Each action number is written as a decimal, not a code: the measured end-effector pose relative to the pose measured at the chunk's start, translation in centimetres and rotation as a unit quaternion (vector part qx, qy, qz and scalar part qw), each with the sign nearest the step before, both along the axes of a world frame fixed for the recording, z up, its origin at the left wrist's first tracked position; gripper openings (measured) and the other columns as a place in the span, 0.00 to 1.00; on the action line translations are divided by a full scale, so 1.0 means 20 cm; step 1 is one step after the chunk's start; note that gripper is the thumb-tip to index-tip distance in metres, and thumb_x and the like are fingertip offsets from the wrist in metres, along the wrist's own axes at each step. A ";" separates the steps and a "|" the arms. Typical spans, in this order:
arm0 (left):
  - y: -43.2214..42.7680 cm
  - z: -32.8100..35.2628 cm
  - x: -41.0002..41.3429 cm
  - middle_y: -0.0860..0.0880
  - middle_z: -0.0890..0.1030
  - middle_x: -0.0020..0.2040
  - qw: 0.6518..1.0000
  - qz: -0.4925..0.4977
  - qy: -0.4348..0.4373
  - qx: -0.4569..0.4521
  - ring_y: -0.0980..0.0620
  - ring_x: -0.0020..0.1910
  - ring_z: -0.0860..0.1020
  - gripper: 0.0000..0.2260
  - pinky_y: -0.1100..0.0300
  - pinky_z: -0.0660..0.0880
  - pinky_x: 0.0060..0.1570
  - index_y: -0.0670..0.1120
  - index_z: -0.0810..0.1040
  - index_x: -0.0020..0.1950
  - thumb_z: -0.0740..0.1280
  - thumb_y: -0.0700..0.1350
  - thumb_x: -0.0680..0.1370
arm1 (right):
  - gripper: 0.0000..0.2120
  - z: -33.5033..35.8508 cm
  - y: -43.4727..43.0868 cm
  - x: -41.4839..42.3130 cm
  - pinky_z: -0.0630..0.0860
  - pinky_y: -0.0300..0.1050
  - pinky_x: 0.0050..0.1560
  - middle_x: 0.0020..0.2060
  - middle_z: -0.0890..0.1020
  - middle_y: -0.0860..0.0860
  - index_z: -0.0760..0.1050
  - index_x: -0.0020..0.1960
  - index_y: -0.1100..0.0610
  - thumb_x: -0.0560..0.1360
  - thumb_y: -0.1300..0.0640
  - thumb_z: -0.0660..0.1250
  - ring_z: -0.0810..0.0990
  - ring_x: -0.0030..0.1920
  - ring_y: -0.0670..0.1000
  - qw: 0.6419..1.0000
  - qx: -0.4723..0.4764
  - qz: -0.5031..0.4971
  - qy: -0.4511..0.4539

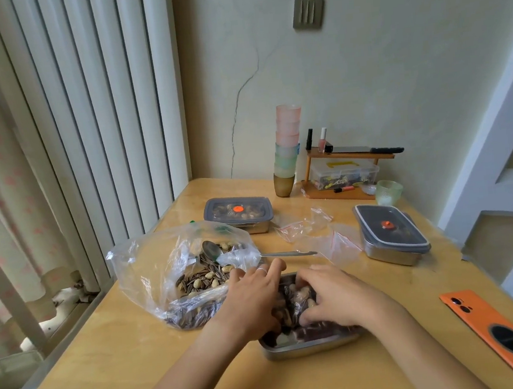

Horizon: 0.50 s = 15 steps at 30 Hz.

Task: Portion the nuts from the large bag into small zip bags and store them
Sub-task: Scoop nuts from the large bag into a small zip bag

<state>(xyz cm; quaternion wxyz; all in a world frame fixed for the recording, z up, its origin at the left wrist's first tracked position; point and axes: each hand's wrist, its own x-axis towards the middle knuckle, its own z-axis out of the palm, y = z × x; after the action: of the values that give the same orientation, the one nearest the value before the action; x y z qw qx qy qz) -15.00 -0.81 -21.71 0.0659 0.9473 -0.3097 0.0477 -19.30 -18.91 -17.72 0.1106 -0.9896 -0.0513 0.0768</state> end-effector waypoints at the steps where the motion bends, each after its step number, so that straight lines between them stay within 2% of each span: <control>1: 0.00 0.00 0.00 0.50 0.76 0.60 1.000 -0.004 0.001 -0.004 0.46 0.60 0.74 0.36 0.48 0.62 0.62 0.51 0.59 0.71 0.77 0.50 0.70 | 0.23 0.04 -0.02 0.01 0.79 0.47 0.51 0.49 0.77 0.41 0.76 0.61 0.48 0.71 0.39 0.77 0.78 0.46 0.45 1.000 0.015 -0.010 0.015; 3: 0.00 -0.01 0.01 0.52 0.75 0.59 1.000 -0.007 0.007 -0.017 0.47 0.60 0.72 0.35 0.48 0.60 0.62 0.52 0.60 0.69 0.76 0.53 0.69 | 0.13 0.11 -0.07 0.05 0.82 0.46 0.49 0.45 0.83 0.45 0.80 0.52 0.48 0.77 0.40 0.71 0.82 0.43 0.43 0.997 0.066 -0.042 0.004; 5: 0.01 -0.03 0.02 0.54 0.73 0.60 0.999 -0.003 0.018 -0.043 0.49 0.61 0.69 0.35 0.49 0.58 0.64 0.53 0.62 0.67 0.76 0.57 0.67 | 0.12 0.11 -0.14 0.17 0.85 0.49 0.46 0.41 0.85 0.51 0.80 0.47 0.55 0.84 0.49 0.64 0.83 0.37 0.45 0.991 0.075 -0.103 -0.049; 7: 0.01 -0.03 0.03 0.55 0.71 0.62 0.997 -0.002 0.030 -0.070 0.50 0.63 0.67 0.35 0.51 0.56 0.65 0.55 0.64 0.66 0.77 0.61 0.66 | 0.12 0.05 -0.22 0.31 0.85 0.55 0.45 0.41 0.85 0.54 0.80 0.48 0.62 0.83 0.60 0.60 0.84 0.37 0.52 0.978 0.054 -0.178 -0.099; 9: 0.03 -0.03 0.04 0.55 0.69 0.64 0.996 -0.009 0.040 -0.080 0.52 0.65 0.64 0.37 0.52 0.54 0.67 0.55 0.64 0.68 0.77 0.64 0.66 | 0.10 -0.01 -0.27 0.41 0.85 0.55 0.48 0.43 0.85 0.56 0.80 0.51 0.60 0.81 0.64 0.60 0.86 0.42 0.55 0.969 0.019 -0.230 -0.090; 12: 0.06 -0.02 0.04 0.56 0.64 0.67 0.994 -0.032 0.065 -0.086 0.55 0.68 0.58 0.41 0.52 0.51 0.72 0.55 0.65 0.71 0.75 0.71 0.65 | 0.08 -0.09 -0.29 0.48 0.81 0.54 0.57 0.45 0.83 0.53 0.78 0.56 0.55 0.79 0.63 0.63 0.84 0.42 0.52 0.966 -0.037 -0.256 -0.015; 14: 0.08 -0.01 0.04 0.58 0.63 0.67 0.988 -0.050 0.083 -0.123 0.57 0.69 0.57 0.40 0.52 0.51 0.74 0.56 0.67 0.71 0.68 0.77 0.66 | 0.07 -0.14 -0.31 0.51 0.78 0.55 0.60 0.47 0.81 0.51 0.77 0.55 0.55 0.78 0.58 0.68 0.81 0.45 0.53 0.964 -0.052 -0.261 -0.018; 15: 0.10 -0.01 0.05 0.60 0.64 0.66 0.982 -0.057 0.087 -0.159 0.59 0.69 0.59 0.37 0.52 0.52 0.74 0.57 0.70 0.69 0.64 0.78 0.68 | 0.07 -0.16 -0.32 0.53 0.79 0.54 0.58 0.49 0.81 0.53 0.77 0.55 0.54 0.77 0.57 0.69 0.81 0.48 0.55 0.962 -0.051 -0.264 -0.037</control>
<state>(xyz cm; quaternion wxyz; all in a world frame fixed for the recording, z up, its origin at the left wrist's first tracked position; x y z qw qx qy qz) -14.09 1.12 -21.87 0.2446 0.9061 -0.3450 0.0102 -8.73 -25.39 -20.89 0.0744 -0.9744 0.2119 0.0109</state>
